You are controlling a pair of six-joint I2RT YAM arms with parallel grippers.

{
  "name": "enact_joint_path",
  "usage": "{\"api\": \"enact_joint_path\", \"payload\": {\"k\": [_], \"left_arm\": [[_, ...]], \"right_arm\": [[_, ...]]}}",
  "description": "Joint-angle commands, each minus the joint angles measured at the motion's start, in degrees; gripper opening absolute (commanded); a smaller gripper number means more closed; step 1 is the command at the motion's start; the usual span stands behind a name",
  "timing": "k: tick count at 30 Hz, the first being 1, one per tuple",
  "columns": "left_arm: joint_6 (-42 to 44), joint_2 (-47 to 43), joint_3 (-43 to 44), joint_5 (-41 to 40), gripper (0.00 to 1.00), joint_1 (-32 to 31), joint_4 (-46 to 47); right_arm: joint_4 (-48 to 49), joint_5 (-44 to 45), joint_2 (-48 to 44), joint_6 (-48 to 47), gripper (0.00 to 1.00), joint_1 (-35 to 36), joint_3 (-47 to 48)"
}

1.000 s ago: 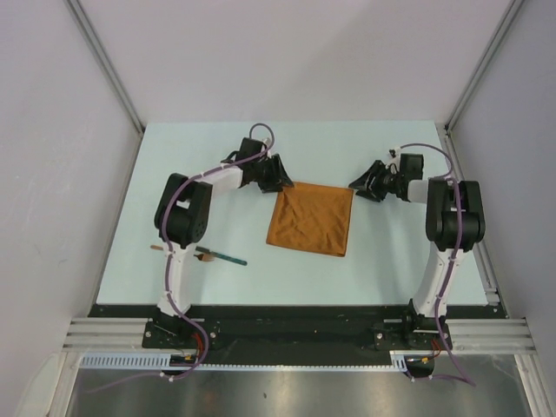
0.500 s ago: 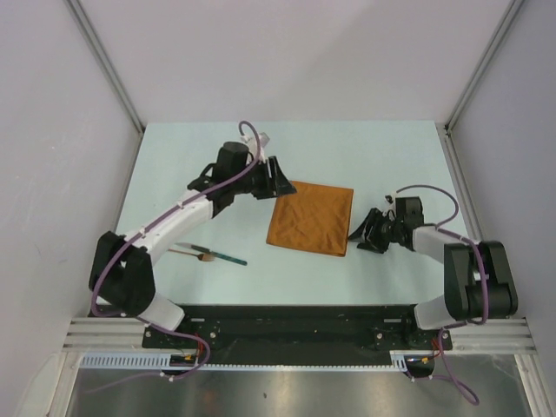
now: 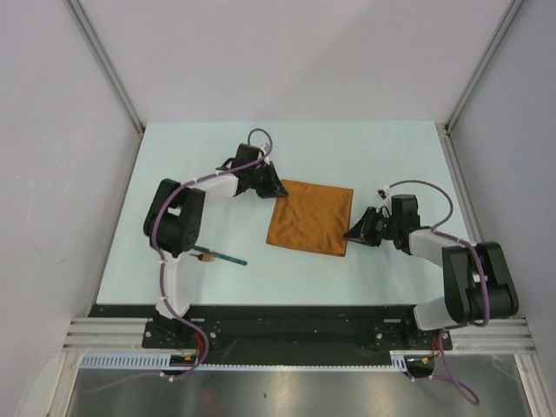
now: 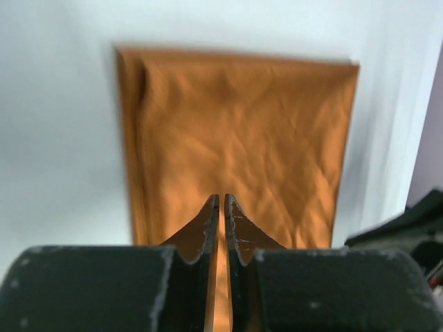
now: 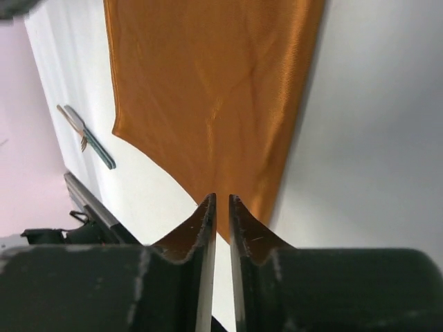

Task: Fold the napkin into a case and place the utensils inside
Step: Smooth out the square-folded napkin at the center of the board.

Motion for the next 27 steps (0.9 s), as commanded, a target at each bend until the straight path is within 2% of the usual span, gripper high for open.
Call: {"api": "enact_joint_path", "payload": {"k": [1, 4, 9, 11, 14, 19, 21, 22, 23, 25, 27], "left_arm": [[-1.1, 5.6, 8.4, 1.9, 0.10, 1.1, 0.6], [-1.4, 9.1, 10.6, 1.3, 0.10, 1.5, -0.4], [-1.6, 10.2, 9.3, 0.0, 0.09, 2.9, -0.4], [-0.8, 10.4, 10.4, -1.8, 0.09, 3.1, -2.0], [0.6, 11.1, 12.2, -2.3, 0.09, 3.3, -5.3], [1.9, 10.8, 13.1, -2.0, 0.09, 3.8, -6.3], [1.9, 9.4, 13.9, -1.7, 0.09, 3.8, -6.9], [1.9, 8.6, 13.9, -2.0, 0.10, 3.6, -6.8], [1.8, 6.2, 14.0, -2.7, 0.12, 3.4, -7.0], [1.3, 3.2, 13.8, -2.6, 0.15, 3.2, -7.8], [0.8, -2.8, 11.2, -2.9, 0.22, 3.1, -6.9]], "right_arm": [[7.8, -5.9, 5.7, 1.2, 0.15, 2.2, 1.5], [11.2, -7.5, 7.8, 2.1, 0.12, 2.6, -0.6], [13.6, -7.7, 9.0, 0.1, 0.12, 2.0, -6.5], [19.2, -10.2, 10.7, 2.5, 0.12, 0.6, -8.6], [16.0, -7.5, 11.6, 2.5, 0.12, 0.8, -8.1], [9.1, -5.2, 7.1, 0.5, 0.16, 0.1, -6.7], [5.4, -3.8, 3.5, -0.4, 0.28, -0.1, -6.3], [3.5, -1.6, -0.7, -0.9, 0.38, 0.0, -4.8], [-1.5, -0.3, -2.7, -1.9, 0.43, 0.1, -4.0], [-6.6, 2.2, -6.2, -2.8, 0.50, -0.4, -2.0], [-11.6, 3.6, -9.3, -3.5, 0.52, -1.3, -1.7]]}}
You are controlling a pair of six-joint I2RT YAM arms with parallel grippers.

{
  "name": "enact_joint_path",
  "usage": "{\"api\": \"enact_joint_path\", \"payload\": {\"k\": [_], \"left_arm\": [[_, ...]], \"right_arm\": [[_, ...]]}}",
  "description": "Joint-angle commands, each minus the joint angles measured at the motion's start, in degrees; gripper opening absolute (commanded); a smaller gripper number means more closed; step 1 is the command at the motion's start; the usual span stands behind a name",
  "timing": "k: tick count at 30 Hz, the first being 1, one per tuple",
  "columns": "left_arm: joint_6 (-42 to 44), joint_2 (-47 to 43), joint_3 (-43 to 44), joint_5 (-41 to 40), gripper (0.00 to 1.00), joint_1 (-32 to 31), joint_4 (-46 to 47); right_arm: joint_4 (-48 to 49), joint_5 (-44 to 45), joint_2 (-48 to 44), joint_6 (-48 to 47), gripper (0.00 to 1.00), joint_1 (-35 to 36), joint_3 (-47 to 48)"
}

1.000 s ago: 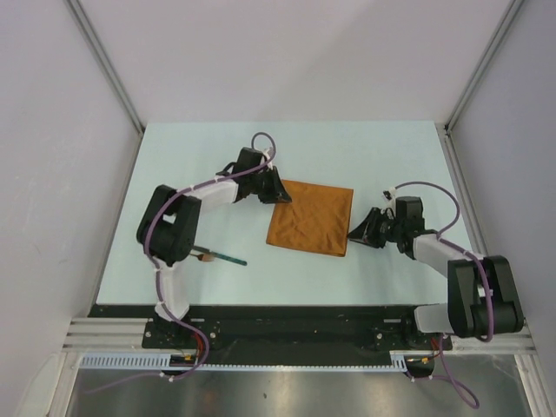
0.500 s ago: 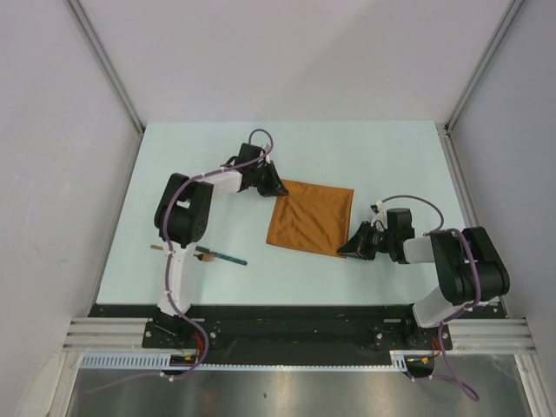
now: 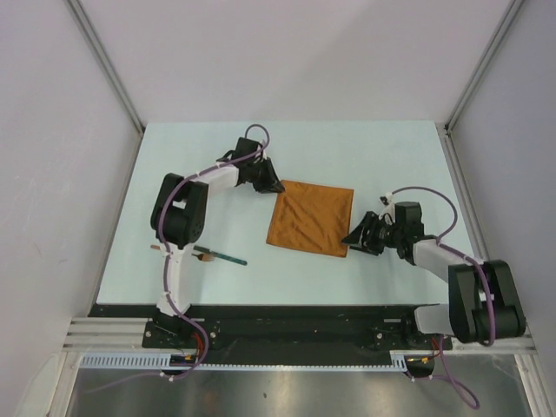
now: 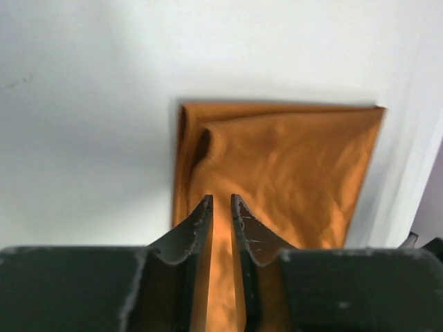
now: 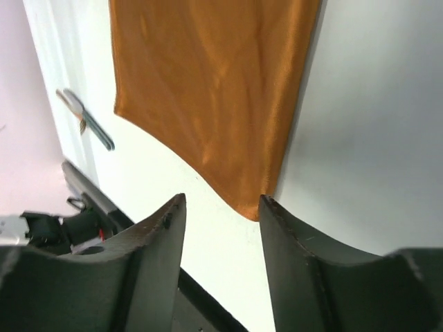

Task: Fold the napkin into a case and place the utensils inside
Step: Smooth out the square-folded napkin at the center of the board.

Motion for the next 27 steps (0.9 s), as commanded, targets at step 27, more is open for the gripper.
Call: {"api": "enact_joint_path", "payload": {"k": [27], "left_arm": [[3.1, -53.3, -29.0, 1.9, 0.32, -6.5, -3.8]], "right_arm": [[6.6, 6.5, 5.5, 6.7, 0.27, 3.6, -5.1]]}}
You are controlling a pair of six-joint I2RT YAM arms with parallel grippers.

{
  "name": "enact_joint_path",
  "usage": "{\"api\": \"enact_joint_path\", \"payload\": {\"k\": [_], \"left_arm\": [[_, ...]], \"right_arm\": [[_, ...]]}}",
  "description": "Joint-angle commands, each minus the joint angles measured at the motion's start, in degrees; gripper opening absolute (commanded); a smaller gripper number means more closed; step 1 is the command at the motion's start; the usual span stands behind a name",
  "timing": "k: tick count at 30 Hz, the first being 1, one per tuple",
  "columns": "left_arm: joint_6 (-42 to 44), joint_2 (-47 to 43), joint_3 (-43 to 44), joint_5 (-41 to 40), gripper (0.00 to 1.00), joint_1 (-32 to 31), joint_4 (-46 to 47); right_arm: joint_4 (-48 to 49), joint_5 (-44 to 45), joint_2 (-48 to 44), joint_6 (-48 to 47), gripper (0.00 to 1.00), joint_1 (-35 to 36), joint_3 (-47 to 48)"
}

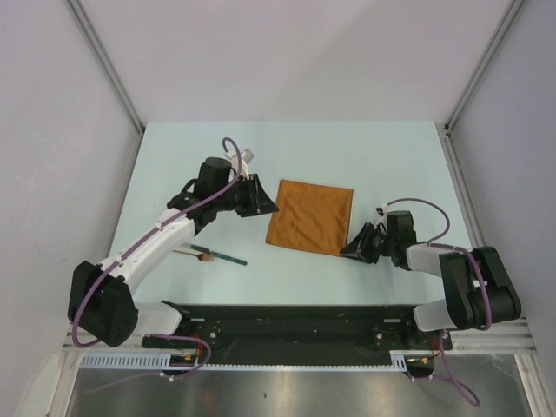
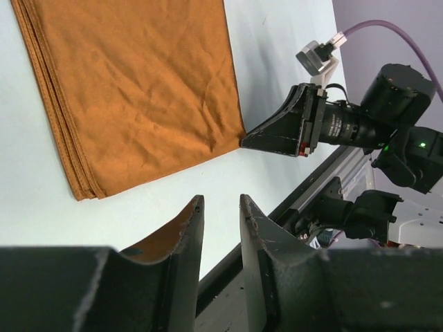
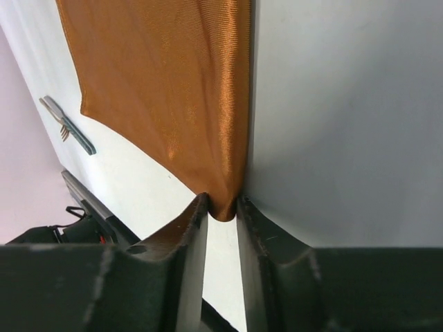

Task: Fold the napkin into a case and place the utensils inside
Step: Smooth out the square-folded napkin at the center of the board, then rotate the square-folded napkin at the center of the board.

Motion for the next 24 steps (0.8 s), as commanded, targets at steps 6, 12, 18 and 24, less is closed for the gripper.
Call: {"api": "enact_joint_path", "payload": {"k": [6, 12, 18, 24], "left_arm": [[3.2, -1.3, 5.9, -0.9, 0.32, 0.3, -1.7], [3.4, 5.2, 8.5, -1.4, 0.35, 0.2, 1.9], [4.2, 22.4, 18.3, -1.6, 0.53, 0.3, 3.3], [8.3, 37.4, 31.6, -6.8, 0.62, 0.5, -4.3]], "right_arm": [[2.0, 1.0, 2.5, 1.5, 0.01, -1.7, -0.9], [-16.1, 4.0, 4.4, -8.8, 0.00, -9.4, 11.1], [-22.7, 6.1, 20.2, -24.2, 0.00, -14.0, 32.0], [-29.1, 0.6, 38.2, -33.7, 0.00, -14.5, 56.8]]}}
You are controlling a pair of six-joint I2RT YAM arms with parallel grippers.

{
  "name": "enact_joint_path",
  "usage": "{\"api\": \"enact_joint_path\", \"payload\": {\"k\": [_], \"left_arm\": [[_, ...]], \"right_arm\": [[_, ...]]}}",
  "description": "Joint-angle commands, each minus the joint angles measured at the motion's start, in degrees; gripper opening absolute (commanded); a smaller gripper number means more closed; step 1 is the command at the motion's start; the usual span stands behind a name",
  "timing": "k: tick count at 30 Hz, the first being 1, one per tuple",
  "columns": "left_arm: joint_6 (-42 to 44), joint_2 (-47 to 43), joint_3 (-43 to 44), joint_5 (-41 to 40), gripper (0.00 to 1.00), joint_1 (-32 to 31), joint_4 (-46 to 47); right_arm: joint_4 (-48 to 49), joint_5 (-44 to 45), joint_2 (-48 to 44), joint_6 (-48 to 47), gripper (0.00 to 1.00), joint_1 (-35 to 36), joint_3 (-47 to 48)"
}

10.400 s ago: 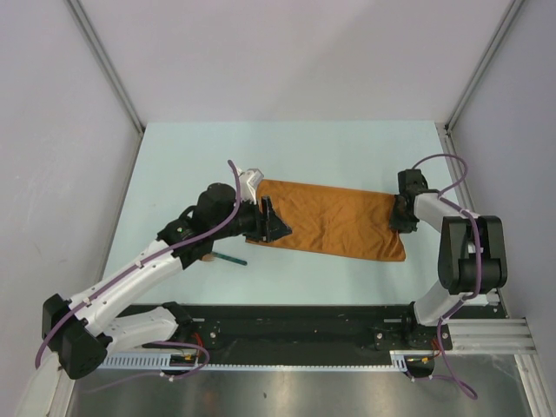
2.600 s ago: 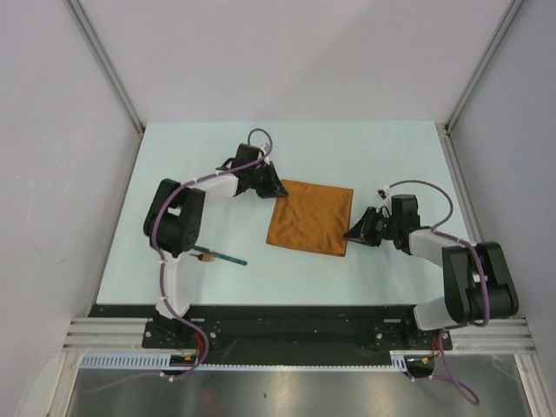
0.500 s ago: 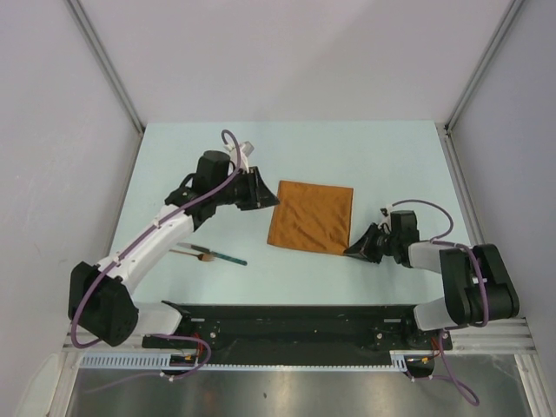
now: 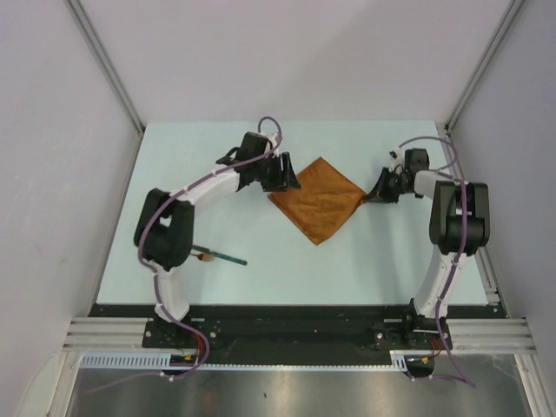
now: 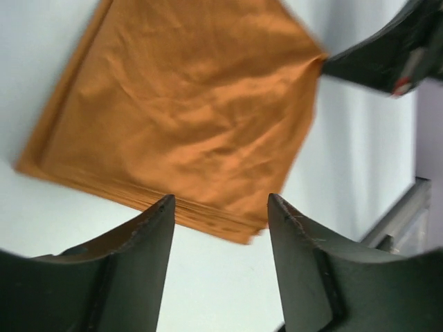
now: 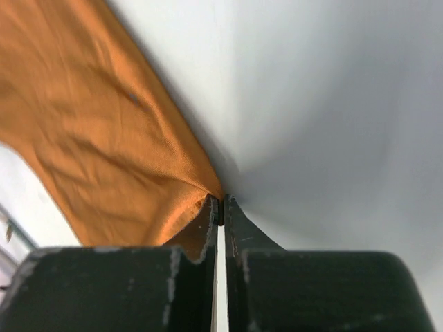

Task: Fold the napkin into a case and place the utensils inside
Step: Rotate the square-folded napkin at the center of the board.

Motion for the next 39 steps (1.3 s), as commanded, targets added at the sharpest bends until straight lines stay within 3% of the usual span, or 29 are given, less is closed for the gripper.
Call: {"api": "enact_joint_path", "payload": {"k": [1, 2, 3, 7, 11, 18, 21, 28, 33, 36, 39], "left_arm": [[4.4, 6.5, 9.1, -4.8, 0.62, 0.7, -6.1], [4.8, 7.0, 9.3, -5.2, 0.63, 0.7, -5.9], [5.1, 7.3, 9.3, -6.6, 0.69, 0.9, -5.5], [6.5, 8.1, 10.3, -9.8, 0.70, 2.4, -7.8], [6.2, 10.1, 10.5, -6.5, 0.75, 4.0, -8.3], [9.5, 15.3, 14.1, -4.3, 0.75, 5.1, -13.4], [11.1, 17.1, 15.0, -2.5, 0.75, 5.7, -13.1], [11.8, 20.2, 15.7, 3.4, 0.68, 6.7, -12.8], [13.1, 20.9, 15.6, 2.7, 0.60, 7.1, -14.2], [13.6, 21.4, 15.5, 2.7, 0.54, 7.4, -14.4], [14.1, 22.3, 16.2, 2.7, 0.41, 7.7, -14.8]], "right_arm": [[-6.1, -2.3, 8.6, -10.6, 0.01, -0.4, 18.6], [-7.0, -2.7, 11.5, -11.2, 0.02, -0.4, 21.9], [-7.9, -2.2, 12.7, -11.6, 0.11, -0.4, 24.5], [-12.1, 2.2, 15.9, -7.6, 0.38, -0.5, 34.3], [-15.6, 12.2, 9.6, -1.0, 0.58, -1.0, 28.6], [-4.1, 6.9, -8.7, 3.9, 0.54, 0.3, 0.9], [-1.6, 4.6, -14.0, 4.6, 0.51, 1.0, -6.2], [1.6, 2.2, -19.4, 6.4, 0.47, 4.0, -14.9], [5.6, 0.4, -19.6, 9.6, 0.44, 5.8, -19.3], [7.4, 0.3, -19.7, 10.8, 0.44, 6.1, -21.4], [7.9, -0.4, -19.9, 10.9, 0.43, 6.4, -21.9]]}}
